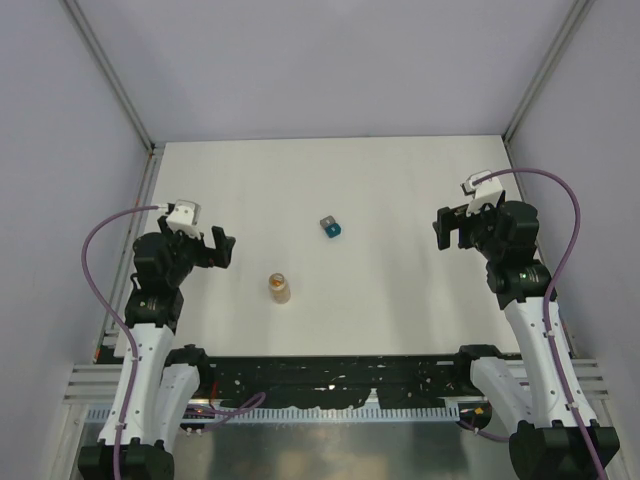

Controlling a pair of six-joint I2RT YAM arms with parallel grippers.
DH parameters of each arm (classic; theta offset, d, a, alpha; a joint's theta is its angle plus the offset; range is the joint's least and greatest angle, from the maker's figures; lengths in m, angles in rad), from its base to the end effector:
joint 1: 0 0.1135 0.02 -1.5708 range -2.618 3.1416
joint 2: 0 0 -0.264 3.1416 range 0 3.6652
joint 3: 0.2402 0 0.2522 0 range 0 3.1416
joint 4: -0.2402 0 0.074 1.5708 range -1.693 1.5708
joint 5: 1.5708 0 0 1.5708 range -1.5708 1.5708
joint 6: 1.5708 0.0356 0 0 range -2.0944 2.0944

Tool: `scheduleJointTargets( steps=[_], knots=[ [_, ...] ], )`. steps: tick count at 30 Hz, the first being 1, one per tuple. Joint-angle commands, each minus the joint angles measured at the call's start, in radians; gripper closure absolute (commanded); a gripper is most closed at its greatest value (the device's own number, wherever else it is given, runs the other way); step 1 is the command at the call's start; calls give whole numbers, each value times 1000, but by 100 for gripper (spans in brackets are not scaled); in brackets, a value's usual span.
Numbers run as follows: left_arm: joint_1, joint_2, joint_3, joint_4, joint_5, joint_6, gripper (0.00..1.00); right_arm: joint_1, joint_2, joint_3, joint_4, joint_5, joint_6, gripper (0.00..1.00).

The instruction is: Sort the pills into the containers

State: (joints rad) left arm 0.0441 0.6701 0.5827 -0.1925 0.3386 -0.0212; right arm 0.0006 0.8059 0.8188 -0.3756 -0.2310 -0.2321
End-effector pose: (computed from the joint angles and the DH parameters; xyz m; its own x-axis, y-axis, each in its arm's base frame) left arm 0.1661 -0.0045 0.2861 -0.2818 -0.0324 -0.9589 0.2714 0.9559 -0.1121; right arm 0.1829 0.0083 0.3286 -0.2959 -0.2241 -0.9286 -0.2905 0.9472 -0.1360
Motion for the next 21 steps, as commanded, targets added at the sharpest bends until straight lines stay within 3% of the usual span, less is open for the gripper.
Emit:
scheduleJointTargets(
  steps=[1, 13, 21],
  knots=[
    [-4, 2, 31, 15, -19, 6, 1, -1, -1, 2, 26, -11, -7, 5],
    [-4, -6, 65, -33, -58, 18, 1, -1, -1, 16, 12, -24, -12, 5],
    [-3, 35, 117, -97, 39, 96, 1, -1, 12, 74, -65, -109, -53, 5]
  ],
)
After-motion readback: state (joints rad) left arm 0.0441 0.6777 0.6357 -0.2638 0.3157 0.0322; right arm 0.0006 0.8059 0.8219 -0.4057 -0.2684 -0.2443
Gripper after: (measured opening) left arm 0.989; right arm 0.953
